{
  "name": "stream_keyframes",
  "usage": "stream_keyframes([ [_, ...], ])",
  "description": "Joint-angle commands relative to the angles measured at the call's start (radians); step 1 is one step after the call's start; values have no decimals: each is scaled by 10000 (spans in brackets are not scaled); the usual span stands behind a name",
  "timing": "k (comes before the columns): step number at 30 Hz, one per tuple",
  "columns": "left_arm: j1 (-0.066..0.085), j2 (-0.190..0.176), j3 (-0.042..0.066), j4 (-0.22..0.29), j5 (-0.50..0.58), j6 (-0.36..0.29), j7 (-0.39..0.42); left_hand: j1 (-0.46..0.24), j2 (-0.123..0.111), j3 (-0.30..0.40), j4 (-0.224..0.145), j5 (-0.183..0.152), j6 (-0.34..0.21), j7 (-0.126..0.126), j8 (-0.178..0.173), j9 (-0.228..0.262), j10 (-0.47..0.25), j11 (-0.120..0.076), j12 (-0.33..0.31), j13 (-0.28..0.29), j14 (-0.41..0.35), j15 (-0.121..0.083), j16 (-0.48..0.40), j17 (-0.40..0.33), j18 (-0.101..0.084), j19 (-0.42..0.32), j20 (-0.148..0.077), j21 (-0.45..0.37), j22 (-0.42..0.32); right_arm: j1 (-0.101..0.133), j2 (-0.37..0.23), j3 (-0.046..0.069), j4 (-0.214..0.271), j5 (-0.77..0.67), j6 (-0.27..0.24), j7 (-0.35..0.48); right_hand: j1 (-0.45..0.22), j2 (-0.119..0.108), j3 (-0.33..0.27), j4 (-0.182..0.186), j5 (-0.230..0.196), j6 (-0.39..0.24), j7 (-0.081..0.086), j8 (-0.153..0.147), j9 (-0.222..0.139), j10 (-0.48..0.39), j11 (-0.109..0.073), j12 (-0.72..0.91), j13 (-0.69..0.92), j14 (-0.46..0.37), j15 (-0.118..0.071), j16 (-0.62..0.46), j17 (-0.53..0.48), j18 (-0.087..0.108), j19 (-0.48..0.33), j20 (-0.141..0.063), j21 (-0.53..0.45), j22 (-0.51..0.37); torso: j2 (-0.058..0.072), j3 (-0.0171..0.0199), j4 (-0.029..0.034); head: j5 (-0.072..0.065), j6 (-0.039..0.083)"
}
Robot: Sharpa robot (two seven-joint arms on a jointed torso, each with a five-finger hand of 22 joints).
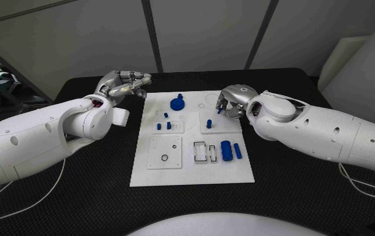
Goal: Assemble the parts on the task board
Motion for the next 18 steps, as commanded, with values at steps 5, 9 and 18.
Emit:
stream_keyframes([
  [5,11,17,10,-13,42,134,261,-54,-57,131,-26,52,-50,52,-56,-19,-98,9,29,-20,-54,32,-72,-17,-122,-65,26,-70,2,37,-324,22,509,146,-1029,146,-37,45,19,-25,-63,-55,58,-30,7,-19,21,-52,-15,291,-56,76,26,-155,58,19,51,329,-8,-8,0,-18,33],
  [9,11,15,10,-15,109,153,280,-104,-67,159,-27,37,-75,75,-63,-21,-125,29,37,-23,-62,47,-80,-22,-125,-72,35,-77,5,38,-541,25,1024,342,-1258,250,-41,42,21,-26,-61,-60,61,-34,7,-24,24,-58,-14,292,-54,85,35,-158,66,20,62,343,9,-5,4,9,59],
  [18,7,102,10,-55,152,211,306,-126,-78,185,-41,30,-99,87,-71,-23,-152,40,41,-27,-74,57,-91,-29,-125,-79,41,-85,6,37,-379,28,2038,722,-1413,534,-37,24,40,-52,-32,-75,67,-50,6,-38,30,-81,-11,292,-49,112,50,-161,71,24,74,358,17,-7,28,212,80],
])
